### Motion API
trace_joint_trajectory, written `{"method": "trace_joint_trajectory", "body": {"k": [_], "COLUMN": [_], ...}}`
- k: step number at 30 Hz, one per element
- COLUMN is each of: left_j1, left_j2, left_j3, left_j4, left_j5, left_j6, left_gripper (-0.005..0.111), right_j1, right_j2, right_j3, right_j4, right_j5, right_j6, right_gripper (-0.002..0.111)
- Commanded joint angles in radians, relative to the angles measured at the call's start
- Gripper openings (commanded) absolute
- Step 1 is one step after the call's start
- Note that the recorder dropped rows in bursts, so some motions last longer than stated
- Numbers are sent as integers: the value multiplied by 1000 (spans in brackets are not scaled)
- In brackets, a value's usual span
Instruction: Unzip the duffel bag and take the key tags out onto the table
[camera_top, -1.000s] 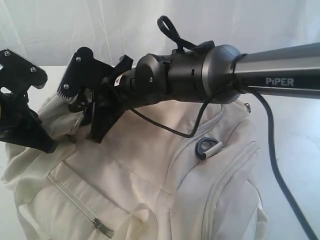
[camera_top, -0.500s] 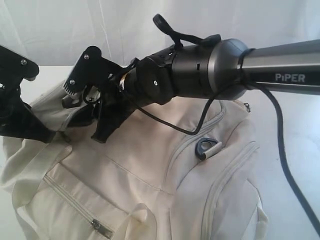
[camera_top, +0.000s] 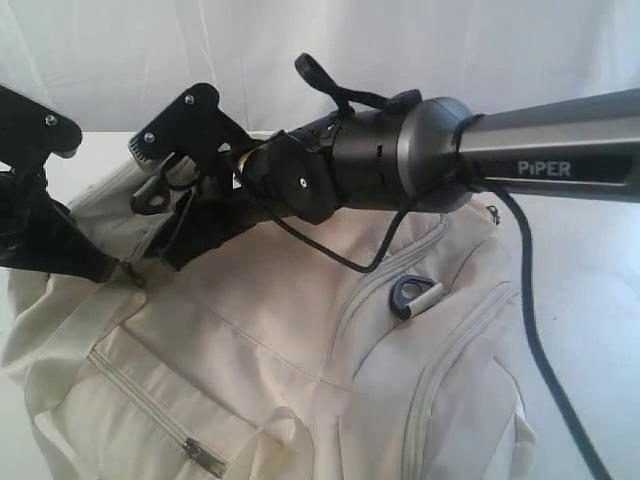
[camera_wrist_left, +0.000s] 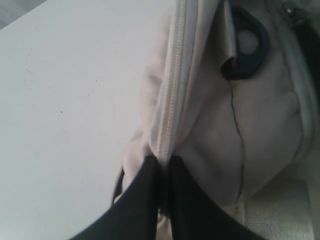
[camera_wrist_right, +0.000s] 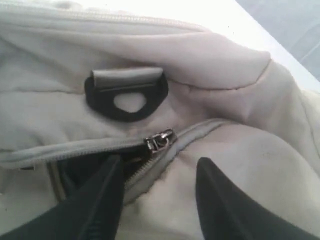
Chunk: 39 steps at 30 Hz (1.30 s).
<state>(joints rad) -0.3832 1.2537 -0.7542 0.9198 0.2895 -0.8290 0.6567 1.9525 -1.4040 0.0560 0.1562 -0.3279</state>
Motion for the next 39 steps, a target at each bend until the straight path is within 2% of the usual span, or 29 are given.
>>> {"method": "trace_joint_trajectory", "body": {"k": [1,4,8,11,17,18,20,21,24,29,39], "left_j1": [3,3,3,3,3,3,1,1,1,1,1], "left_j2": [-9,-9,-9,-9,-9,-9,-9,-9,-9,-9,-9], "left_j3": [10,10,10,10,10,10,10,10,10,10,10], "left_j4": [1,4,18,84,94,89,85,81,81,79,79], "left_j5": [-6,30,123,222,267,225,171,144,118,114,98], "left_j6": [-10,-9,-9,-107,-118,-118,-118,-118,-118,-118,-118], "left_gripper": [0,0,0,0,0,0,0,0,0,0,0], "right_j1": [-10,-10,-10,-10,-10,-5,7,15,50,94,90], "right_j2": [45,49,12,-43,-62,-65,-72,-78,-79,-28,85], "right_j3": [-2,-2,-2,-2,-2,-2,-2,-2,-2,-6,-84], "right_j4": [6,6,-6,-19,-16,15,18,18,18,18,-65], "right_j5": [22,49,109,176,201,186,174,153,100,-51,-64], "right_j6": [17,17,17,17,56,90,86,78,28,10,12], "right_gripper": [24,1,0,0,0,1,13,26,49,51,51]}}
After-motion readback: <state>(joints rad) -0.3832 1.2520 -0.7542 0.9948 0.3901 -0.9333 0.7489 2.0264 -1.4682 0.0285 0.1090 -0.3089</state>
